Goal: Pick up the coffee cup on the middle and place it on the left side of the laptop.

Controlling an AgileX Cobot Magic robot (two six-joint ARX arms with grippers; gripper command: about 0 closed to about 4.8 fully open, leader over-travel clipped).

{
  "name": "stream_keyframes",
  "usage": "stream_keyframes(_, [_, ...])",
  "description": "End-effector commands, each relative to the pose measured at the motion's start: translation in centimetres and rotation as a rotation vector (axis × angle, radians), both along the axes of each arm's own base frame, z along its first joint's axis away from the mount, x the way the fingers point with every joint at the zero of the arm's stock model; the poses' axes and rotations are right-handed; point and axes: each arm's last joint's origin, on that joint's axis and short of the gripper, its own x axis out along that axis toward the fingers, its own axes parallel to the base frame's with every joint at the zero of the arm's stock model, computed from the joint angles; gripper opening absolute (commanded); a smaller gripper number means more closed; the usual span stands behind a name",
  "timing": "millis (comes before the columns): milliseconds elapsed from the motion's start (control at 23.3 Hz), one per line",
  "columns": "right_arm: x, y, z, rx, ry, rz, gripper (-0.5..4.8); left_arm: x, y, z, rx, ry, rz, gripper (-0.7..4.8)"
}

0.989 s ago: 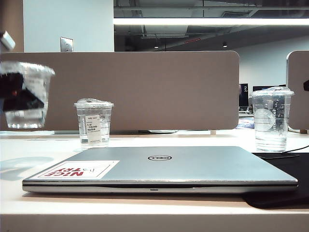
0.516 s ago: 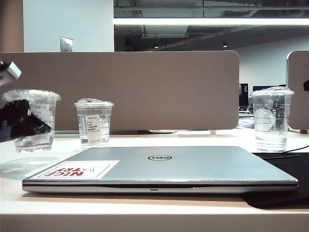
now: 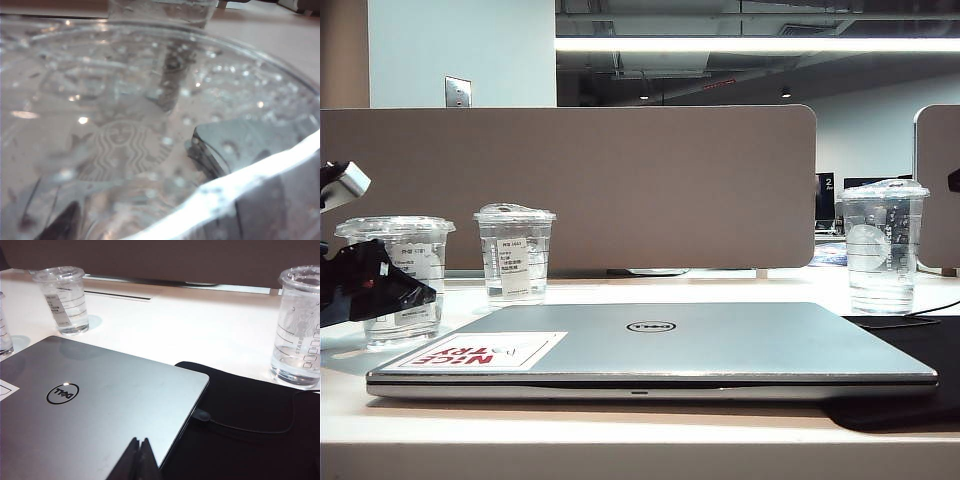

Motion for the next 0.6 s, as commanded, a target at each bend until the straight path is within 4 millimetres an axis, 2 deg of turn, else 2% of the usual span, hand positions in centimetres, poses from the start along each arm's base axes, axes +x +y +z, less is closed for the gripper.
stream_keyframes(43, [0.04,0.03,-0.01,0.005,-0.008,0.0,-0.05,0.07,-0.05,0.23,0.004,-0.029,-0.01,3.01])
stream_keyframes(129, [0.03,0.03,-0.01,0.005,-0.008,0.0,-0.05,0.07,-0.06,0.21,0.004,-0.026,-0.01,3.14])
stream_keyframes(602, [0.03,0.02,0.0,0.005,-0.01,0.0,-0.05,-0.08,-0.4,-0.31,0.021,0.01,-0.049,3.13])
